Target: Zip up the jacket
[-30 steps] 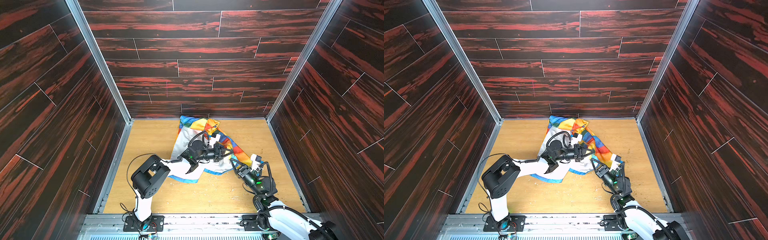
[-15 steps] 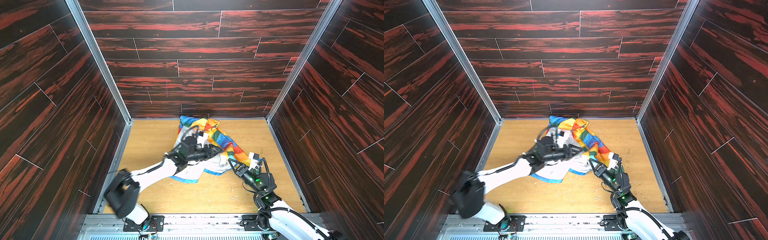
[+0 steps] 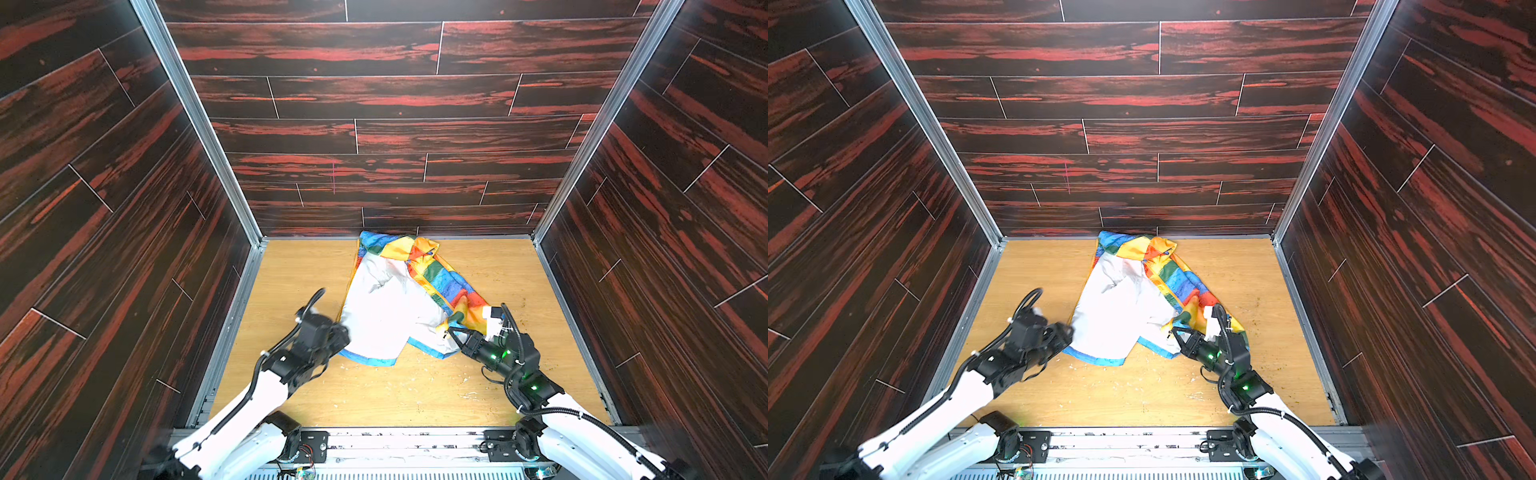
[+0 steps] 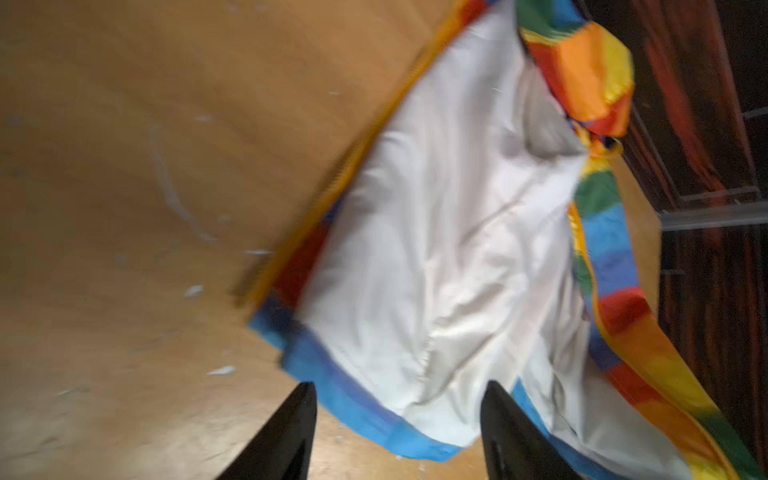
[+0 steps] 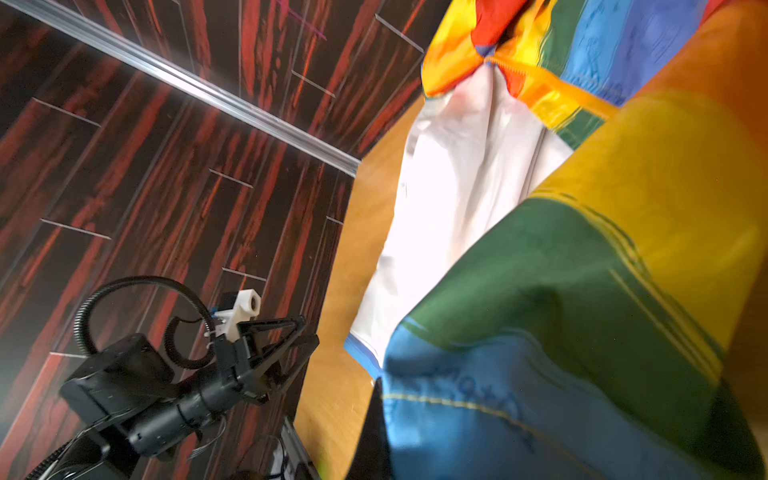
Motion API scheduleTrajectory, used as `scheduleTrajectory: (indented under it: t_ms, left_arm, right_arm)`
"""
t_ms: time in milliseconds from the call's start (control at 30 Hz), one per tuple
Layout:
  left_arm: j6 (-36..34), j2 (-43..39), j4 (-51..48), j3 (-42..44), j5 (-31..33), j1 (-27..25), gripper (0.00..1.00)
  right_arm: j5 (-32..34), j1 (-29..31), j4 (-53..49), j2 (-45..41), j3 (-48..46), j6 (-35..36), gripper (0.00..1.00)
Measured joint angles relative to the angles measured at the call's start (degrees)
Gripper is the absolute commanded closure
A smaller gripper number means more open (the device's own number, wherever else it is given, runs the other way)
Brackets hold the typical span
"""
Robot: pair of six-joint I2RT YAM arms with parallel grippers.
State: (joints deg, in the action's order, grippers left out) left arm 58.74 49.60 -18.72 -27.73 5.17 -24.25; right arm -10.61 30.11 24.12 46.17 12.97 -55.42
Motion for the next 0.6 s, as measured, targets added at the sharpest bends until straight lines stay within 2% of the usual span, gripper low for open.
scheduleTrajectory:
  t_ms: [233, 467, 600]
  left_arm:
    - [1.40, 1.90, 2.21, 6.03, -2.21, 7.26, 0.35]
    - [4.11, 7.67, 16.50, 12.37, -8.48, 11.82, 0.40]
    - [5.44, 12.13, 25.18, 13.51, -11.65, 12.46, 0.48]
  right_arm:
    - [-0.96, 3.45, 2.78, 6.34, 2.93, 0.24, 1.00]
    - [-0.79, 5.05, 4.61, 7.80, 3.06, -0.02, 1.00]
    - [-0.52, 5.20, 4.74, 7.74, 3.06, -0.04, 1.00]
